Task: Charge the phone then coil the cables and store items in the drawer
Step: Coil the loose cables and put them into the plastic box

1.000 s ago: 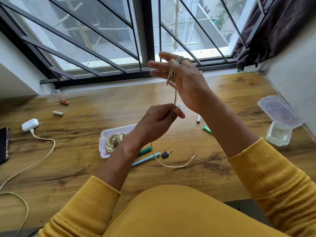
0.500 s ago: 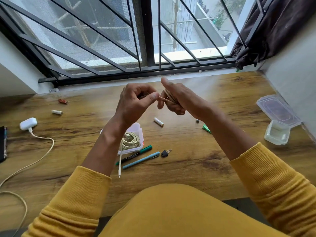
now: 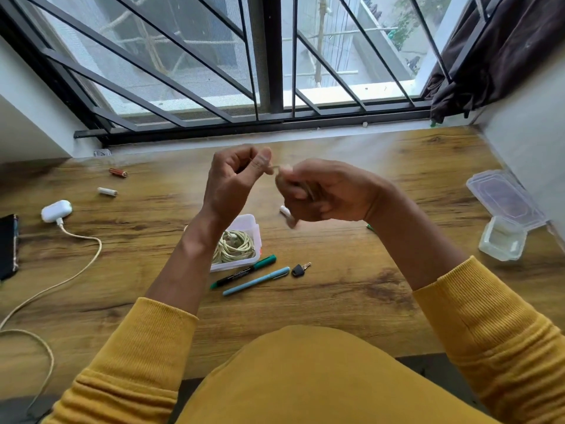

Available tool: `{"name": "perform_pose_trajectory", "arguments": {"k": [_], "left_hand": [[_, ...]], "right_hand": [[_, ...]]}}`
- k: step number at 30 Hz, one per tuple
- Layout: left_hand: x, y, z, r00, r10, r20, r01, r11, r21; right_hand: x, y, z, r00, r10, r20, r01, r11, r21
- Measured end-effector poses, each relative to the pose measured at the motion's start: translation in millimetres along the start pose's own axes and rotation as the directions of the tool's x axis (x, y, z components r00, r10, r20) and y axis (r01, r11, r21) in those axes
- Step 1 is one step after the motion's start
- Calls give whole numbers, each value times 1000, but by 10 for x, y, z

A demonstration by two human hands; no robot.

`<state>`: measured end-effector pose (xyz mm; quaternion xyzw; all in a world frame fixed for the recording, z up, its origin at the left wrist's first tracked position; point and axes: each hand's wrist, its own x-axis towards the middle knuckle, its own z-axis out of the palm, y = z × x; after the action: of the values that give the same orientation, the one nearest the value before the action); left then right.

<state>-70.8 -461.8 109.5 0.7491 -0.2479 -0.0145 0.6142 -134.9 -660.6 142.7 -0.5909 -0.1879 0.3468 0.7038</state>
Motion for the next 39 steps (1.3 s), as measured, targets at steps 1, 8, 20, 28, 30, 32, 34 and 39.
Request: {"name": "perform_pose_trajectory", "arguments": {"k": [1,8,20,28,30,32,34,39], "left_hand": [[-22,-18,27,999,-4,-40,4,1000,16],[-139,-131,243,985,-18,-173,63,964,257],[-309,13,478,996,57,68,-83,868,490],[-263,217,305,962,114,248,-217,870,442],[-206,302,213,959,152,241,-244,873,421],[-152,396,118,954,203,220,-276,881,384],[-95,461,41,949,243,200,-300,890,344],[109,331,-161,974,212,81,-227,916,331]], "right_hand": [[17,-8,-1,999,-42,-16,43,999,34],[124,3,-6,960,-209,-185,255,928,272],[121,-70,-60,722,-234,-652,522,802,290],[137,-16,-137,481,-381,-790,310,916,-253],[141,47,-134,472,-380,-796,197,925,-324],[143,95,-106,494,-374,-785,105,922,-373],[156,108,-42,572,-346,-744,44,918,-393],[148,97,47,801,-259,-540,45,925,-377]]}}
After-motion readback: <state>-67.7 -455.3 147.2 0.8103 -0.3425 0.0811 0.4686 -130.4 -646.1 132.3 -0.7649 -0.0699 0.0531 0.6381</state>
